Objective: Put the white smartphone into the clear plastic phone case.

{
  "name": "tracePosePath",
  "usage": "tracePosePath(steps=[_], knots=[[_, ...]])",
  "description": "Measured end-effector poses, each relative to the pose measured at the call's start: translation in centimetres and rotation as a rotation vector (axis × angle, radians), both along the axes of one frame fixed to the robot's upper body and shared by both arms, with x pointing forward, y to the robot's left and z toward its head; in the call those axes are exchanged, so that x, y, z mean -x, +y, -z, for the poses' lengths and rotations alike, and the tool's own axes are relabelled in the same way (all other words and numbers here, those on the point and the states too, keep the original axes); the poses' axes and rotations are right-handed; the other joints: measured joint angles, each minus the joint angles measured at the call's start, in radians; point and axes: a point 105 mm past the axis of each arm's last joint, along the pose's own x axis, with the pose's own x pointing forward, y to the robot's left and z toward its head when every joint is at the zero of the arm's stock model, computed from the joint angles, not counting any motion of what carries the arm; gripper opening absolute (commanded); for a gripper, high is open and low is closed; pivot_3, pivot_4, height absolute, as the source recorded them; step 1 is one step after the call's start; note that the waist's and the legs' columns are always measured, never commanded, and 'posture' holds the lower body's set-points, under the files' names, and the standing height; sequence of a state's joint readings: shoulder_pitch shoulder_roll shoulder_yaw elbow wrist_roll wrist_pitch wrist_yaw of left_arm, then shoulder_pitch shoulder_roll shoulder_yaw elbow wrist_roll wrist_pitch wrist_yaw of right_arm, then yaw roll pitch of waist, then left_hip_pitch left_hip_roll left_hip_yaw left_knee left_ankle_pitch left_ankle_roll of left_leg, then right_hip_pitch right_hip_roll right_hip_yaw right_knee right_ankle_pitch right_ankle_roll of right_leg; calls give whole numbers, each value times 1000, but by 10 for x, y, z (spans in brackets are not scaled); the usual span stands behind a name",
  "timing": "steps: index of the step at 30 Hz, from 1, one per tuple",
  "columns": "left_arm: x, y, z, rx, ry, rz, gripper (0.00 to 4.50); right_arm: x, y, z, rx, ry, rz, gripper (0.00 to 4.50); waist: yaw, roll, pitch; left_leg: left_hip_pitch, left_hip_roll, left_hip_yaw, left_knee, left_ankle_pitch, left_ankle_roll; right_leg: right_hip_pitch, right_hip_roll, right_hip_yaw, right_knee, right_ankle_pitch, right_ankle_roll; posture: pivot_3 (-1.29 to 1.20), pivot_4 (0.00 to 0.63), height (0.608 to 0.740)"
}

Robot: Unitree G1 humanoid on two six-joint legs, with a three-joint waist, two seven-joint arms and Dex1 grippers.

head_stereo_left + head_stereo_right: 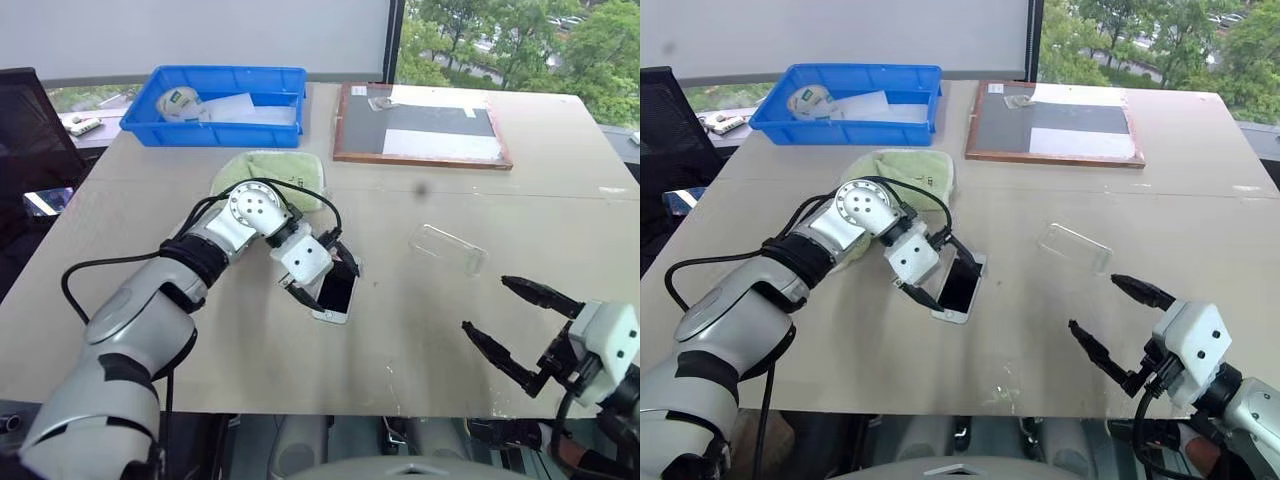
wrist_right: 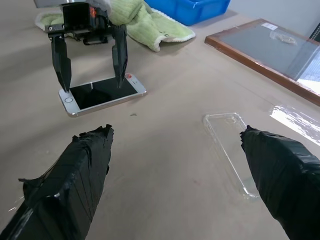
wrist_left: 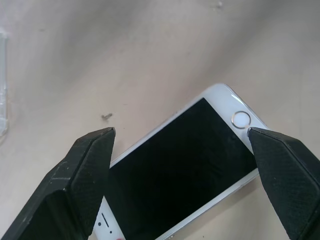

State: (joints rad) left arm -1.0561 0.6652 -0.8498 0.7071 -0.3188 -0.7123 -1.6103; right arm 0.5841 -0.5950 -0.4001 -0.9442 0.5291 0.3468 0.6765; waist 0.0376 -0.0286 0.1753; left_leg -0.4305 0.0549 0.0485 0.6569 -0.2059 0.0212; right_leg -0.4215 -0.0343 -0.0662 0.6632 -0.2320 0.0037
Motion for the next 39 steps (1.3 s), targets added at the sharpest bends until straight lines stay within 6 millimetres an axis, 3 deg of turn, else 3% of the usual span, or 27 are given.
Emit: tracePosePath(steps=[3, 10, 14, 19, 26, 32, 39], knots=[[1, -2, -2, 4, 2, 8, 4425, 0, 1, -2, 1, -7, -1, 4500, 0, 0, 0, 0, 0, 0, 1, 0, 0, 0, 0, 0, 0, 0, 0, 0, 150, 740], [-9, 18, -4, -71, -33, -38, 4425, 2, 3, -1, -1, 2, -2, 4500, 2, 0, 0, 0, 0, 0, 1, 0, 0, 1, 0, 0, 0, 0, 0, 0, 150, 740], [-9, 3, 10, -49, -33, -5, 4425, 2, 3, -2, -2, 2, 5, 4500, 3, 1, 0, -2, 0, -1, 6, 0, 0, 2, 0, -1, 0, -1, -1, 0, 150, 740], [-8, -6, 11, -5, -26, -10, 4425, 8, 3, 4, -3, 39, 6, 4500, -1, 1, -1, -1, 0, 0, 7, -1, 1, 4, 0, -1, 1, -2, -3, 0, 150, 740], [-7, -33, 10, 46, 20, -23, 4425, 9, 3, 5, -1, 48, -1, 4500, 1, 1, -1, -1, 0, -1, 10, -2, 2, 6, 0, -2, 0, -2, -3, 0, 150, 740], [-19, -28, 5, -68, 136, -163, 4425, 12, 4, 7, 8, 65, -21, 4500, 0, 1, -1, -1, 0, -2, 10, -2, 2, 6, 1, -2, 1, -2, -3, 0, 150, 740], [-32, -35, 10, -152, 180, -245, 4425, 14, 6, 8, 7, 74, -24, 4500, 0, 1, -1, -1, -1, -1, 12, -3, 5, 6, 0, -1, 0, -2, -3, 0, 150, 740]])
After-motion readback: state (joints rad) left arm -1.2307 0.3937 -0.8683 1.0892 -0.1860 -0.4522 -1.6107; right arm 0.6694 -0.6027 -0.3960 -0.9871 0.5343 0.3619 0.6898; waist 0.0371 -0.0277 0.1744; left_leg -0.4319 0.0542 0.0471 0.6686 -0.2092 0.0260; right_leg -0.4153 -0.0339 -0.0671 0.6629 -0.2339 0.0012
